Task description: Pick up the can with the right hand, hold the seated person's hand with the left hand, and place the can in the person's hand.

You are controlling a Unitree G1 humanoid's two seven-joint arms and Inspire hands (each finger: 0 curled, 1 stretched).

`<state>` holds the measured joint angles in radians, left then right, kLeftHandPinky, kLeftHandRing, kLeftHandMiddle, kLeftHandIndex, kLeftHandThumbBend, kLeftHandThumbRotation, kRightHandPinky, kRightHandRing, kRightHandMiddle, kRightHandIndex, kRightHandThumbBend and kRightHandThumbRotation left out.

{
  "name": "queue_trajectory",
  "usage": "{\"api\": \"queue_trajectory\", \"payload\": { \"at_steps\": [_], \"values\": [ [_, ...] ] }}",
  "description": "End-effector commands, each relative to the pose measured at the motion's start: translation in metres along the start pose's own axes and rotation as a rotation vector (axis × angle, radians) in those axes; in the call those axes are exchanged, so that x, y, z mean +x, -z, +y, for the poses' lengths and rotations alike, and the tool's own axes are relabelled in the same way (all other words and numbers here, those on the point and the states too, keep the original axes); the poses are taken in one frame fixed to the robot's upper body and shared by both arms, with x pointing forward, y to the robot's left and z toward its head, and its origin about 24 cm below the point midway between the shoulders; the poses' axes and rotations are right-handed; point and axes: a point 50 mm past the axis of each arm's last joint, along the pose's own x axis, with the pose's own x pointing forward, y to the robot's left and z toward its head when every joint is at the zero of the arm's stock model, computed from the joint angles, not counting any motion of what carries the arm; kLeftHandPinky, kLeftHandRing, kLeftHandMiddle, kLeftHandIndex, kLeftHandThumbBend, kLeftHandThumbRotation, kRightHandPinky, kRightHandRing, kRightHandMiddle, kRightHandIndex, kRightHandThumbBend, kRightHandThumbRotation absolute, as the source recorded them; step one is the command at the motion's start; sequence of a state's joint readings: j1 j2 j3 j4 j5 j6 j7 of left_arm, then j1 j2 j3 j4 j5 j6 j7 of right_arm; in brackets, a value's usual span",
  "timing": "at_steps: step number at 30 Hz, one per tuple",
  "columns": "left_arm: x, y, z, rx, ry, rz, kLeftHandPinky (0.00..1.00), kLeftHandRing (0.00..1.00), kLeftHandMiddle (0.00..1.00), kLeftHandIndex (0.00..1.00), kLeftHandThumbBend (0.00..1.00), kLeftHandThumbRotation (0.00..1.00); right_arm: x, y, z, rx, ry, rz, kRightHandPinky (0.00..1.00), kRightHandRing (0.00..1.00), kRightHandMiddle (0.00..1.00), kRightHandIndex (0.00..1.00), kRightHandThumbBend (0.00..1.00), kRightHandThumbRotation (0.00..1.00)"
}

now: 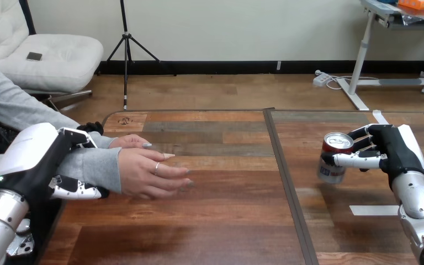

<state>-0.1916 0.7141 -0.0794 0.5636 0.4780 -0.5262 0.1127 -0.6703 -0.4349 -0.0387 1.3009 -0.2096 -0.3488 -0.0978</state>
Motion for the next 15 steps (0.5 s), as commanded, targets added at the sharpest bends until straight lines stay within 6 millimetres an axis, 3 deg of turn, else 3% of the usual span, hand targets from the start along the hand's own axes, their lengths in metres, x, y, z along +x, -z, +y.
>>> {"api": "queue_trajectory", "payload": {
  "at_steps": [1, 15],
  "values": [
    [0.02, -0.027, 0.024, -0.05, -0.171, -0.116, 0.25, 0.29, 0.34, 0.43, 0.82, 0.0, 0.01, -0.035, -0.008, 0.027, 0.027, -0.145, 0.35, 0.39, 0.44, 0.46, 0.78, 0.0],
    [0.028, -0.041, 0.008, -0.163, -0.182, -0.128, 0.24, 0.28, 0.35, 0.43, 0.76, 0.0, 0.01, -0.038, -0.004, 0.047, 0.019, -0.158, 0.36, 0.4, 0.44, 0.47, 0.78, 0.0]
  ]
}}
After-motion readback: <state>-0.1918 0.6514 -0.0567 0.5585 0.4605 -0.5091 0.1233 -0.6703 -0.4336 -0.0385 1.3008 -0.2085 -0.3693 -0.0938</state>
